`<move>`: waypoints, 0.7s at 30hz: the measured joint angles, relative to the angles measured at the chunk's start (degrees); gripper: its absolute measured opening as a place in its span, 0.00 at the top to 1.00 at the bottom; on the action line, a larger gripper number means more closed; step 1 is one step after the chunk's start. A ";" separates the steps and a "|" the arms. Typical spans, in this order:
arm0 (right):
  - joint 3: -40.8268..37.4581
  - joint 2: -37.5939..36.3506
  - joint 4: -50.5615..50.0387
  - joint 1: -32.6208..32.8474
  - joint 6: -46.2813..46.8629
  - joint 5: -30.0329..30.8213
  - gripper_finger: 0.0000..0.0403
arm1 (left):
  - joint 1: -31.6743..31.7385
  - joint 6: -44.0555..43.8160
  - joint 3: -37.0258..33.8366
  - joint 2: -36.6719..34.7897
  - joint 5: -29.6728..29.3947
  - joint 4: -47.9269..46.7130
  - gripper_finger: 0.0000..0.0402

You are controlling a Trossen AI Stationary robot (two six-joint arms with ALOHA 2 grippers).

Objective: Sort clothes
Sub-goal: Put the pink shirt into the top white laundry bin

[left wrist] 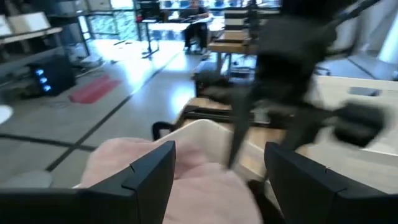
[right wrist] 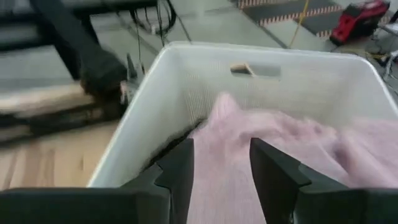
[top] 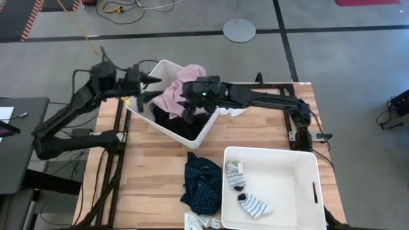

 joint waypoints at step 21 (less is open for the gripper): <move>0.22 23.65 4.81 -10.03 16.85 -9.47 0.59 | -11.38 -0.66 -0.02 -10.44 -0.90 -19.53 0.40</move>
